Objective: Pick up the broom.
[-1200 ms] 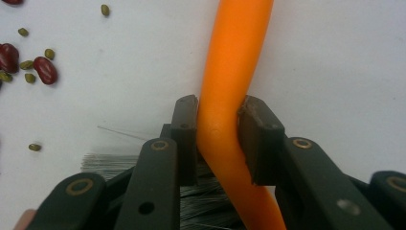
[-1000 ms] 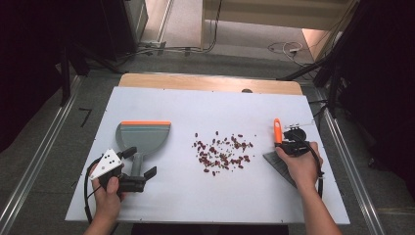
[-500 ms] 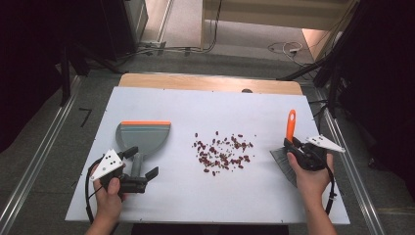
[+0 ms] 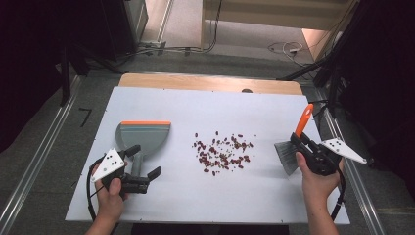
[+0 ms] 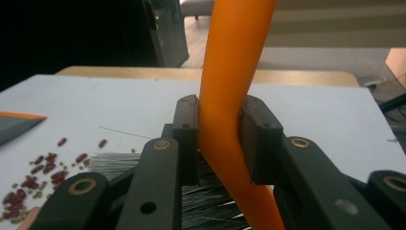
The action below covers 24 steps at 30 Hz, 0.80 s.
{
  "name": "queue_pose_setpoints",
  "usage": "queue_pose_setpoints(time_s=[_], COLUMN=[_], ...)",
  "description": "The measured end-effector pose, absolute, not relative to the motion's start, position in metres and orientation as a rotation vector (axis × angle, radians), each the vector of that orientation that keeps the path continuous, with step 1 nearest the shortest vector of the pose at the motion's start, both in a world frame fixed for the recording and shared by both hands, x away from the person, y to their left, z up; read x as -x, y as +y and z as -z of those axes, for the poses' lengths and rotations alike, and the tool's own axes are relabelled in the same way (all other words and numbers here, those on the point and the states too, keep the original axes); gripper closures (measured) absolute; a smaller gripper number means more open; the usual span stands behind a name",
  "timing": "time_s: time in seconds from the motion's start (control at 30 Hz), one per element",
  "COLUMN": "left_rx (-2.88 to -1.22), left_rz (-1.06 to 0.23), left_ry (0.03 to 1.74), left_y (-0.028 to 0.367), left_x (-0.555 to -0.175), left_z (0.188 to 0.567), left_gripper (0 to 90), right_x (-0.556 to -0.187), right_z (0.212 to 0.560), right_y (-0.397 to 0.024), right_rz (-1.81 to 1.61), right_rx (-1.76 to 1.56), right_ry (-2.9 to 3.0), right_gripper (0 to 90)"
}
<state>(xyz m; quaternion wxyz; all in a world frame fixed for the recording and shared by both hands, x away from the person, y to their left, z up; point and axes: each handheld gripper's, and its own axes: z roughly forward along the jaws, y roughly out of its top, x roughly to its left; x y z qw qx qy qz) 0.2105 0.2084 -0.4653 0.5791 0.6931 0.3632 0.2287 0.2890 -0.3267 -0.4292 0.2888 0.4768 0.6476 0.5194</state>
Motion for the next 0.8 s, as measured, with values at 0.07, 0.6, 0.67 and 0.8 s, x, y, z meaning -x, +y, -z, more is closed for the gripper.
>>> queue_pose_setpoints(time_s=[0.07, 0.6, 0.67, 0.8], left_rx=[-1.613, -1.610, -1.609, -1.611], left_rz=[-0.537, -0.477, -0.472, -0.442], left_ry=[0.848, 0.788, 0.787, 0.798], left_y=[0.208, 0.180, 0.176, 0.168], left_x=[-0.210, -0.210, -0.210, -0.211], left_z=[0.463, 0.438, 0.434, 0.427], left_gripper=[0.1, 0.1, 0.1, 0.1], right_x=[-0.286, -0.266, -0.263, -0.255], right_z=[0.424, 0.412, 0.411, 0.410], right_y=[-0.323, -0.257, -0.246, -0.225], right_rz=[-1.409, -1.468, -1.476, -1.503], right_rx=[-1.245, -1.046, -1.014, -0.954], right_ry=[1.722, 1.840, 1.862, 1.900], right_gripper=[68.9, 68.9, 68.9, 68.9])
